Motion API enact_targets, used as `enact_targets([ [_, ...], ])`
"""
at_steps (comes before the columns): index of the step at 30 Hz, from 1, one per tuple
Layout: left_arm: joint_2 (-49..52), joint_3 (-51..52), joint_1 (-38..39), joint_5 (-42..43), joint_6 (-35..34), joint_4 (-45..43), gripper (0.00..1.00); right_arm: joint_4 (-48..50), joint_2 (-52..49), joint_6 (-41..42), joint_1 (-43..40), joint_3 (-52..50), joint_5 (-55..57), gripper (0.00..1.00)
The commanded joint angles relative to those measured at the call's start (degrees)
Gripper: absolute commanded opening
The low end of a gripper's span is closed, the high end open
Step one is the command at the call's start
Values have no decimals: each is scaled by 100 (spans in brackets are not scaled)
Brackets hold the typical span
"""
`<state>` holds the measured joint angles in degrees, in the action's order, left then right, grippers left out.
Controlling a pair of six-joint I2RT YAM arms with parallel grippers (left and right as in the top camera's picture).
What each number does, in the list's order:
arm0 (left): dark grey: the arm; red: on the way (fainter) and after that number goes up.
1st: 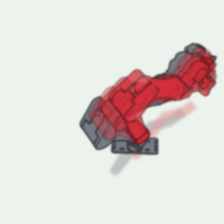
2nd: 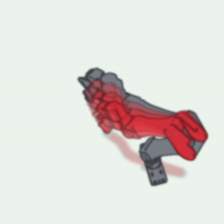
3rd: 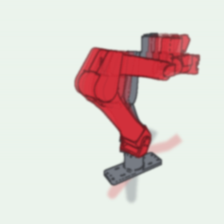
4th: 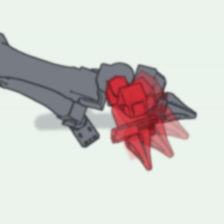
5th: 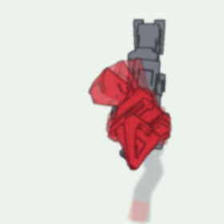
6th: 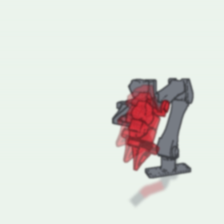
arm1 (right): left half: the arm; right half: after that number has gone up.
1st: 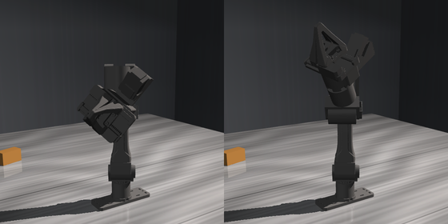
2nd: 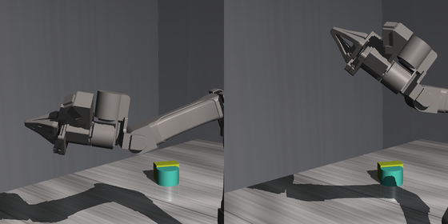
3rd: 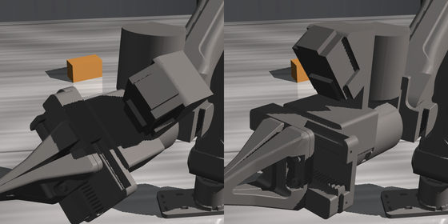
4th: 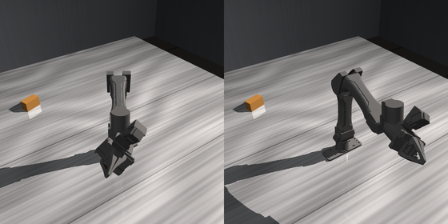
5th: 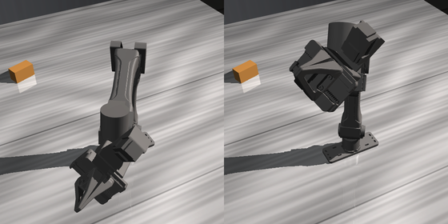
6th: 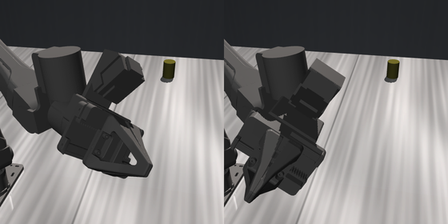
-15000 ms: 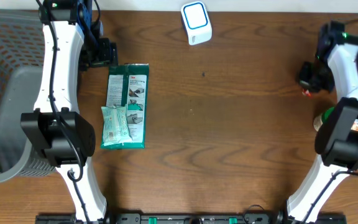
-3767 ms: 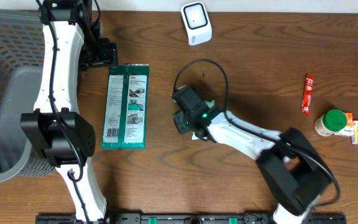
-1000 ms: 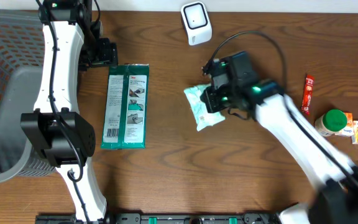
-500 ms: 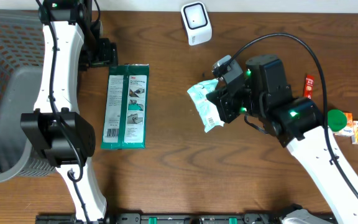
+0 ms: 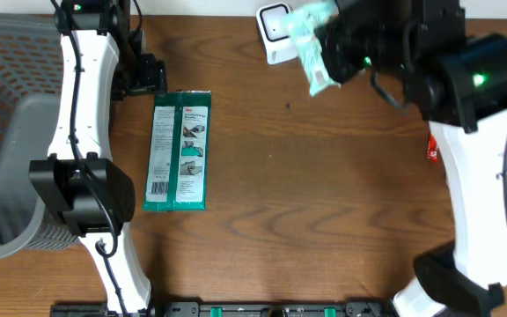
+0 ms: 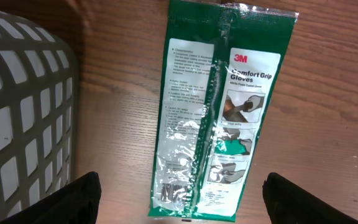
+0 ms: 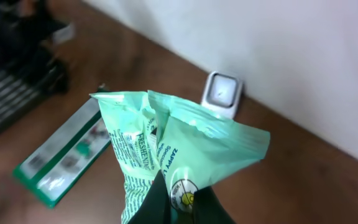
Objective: Scan the item barcode
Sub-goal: 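Hold the wipes pouch up in front of the white scanner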
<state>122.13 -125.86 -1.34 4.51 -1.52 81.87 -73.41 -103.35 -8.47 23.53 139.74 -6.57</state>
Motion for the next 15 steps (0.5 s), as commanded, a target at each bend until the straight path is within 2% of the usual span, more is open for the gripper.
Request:
enact_targets([
  [1,-157,7,-20,-31,-9,13,84,245,-321,-149,138,186,354,1],
  [6,-157,7,-20,-28,-9,13,84,680,-476,-367,186,175,380,1],
  [15,-157,7,-20,-31,-9,15,84,1685,-1716,-2564,557,173,2448,1],
])
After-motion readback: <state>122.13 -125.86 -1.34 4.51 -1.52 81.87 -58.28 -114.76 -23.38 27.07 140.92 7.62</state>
